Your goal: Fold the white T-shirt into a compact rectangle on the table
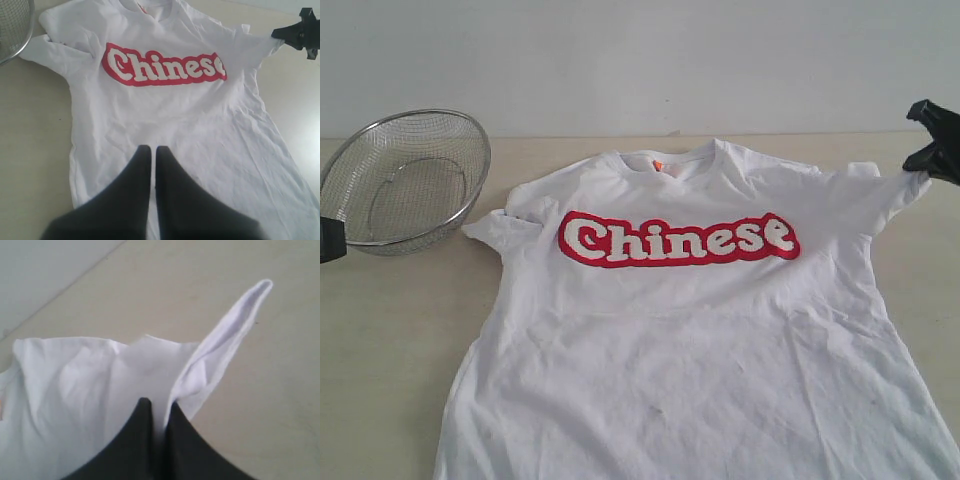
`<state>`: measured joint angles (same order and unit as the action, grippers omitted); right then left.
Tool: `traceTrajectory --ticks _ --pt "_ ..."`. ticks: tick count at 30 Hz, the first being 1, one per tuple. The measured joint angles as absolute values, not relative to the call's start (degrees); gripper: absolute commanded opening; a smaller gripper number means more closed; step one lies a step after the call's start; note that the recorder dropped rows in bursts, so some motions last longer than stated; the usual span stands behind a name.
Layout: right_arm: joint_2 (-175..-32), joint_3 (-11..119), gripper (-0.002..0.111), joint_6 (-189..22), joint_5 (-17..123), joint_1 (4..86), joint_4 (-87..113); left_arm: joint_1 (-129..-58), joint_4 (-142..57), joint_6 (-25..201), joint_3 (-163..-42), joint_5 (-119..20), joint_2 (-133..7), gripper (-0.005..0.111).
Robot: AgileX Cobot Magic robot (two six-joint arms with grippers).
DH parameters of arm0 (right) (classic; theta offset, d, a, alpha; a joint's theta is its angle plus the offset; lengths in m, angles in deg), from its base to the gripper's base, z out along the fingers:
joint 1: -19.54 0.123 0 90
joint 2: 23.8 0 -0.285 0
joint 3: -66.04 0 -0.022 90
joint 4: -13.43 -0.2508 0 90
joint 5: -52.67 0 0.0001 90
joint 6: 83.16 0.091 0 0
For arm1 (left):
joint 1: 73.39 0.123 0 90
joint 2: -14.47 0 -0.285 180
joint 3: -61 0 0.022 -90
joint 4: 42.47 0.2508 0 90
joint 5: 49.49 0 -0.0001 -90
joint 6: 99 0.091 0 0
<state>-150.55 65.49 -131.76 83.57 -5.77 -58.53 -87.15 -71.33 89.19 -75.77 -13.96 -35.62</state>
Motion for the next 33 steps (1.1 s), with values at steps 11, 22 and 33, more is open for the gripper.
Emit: traceTrajectory --ticks 11,22,33 --pt "-150.28 66.45 0.0 -131.76 87.7 0.41 -55.61 -87.15 -71.33 89.19 -75.77 -13.96 -35.62 0.004" --pt "-150.28 66.45 0.0 -129.81 89.63 7.85 -51.19 -87.15 -71.33 90.19 -75.77 -13.96 -35.62 0.004" --pt "-150.28 66.45 0.0 -127.62 90.9 13.0 -47.64 -87.15 -71.33 90.3 -75.77 -13.96 -35.62 0.004"
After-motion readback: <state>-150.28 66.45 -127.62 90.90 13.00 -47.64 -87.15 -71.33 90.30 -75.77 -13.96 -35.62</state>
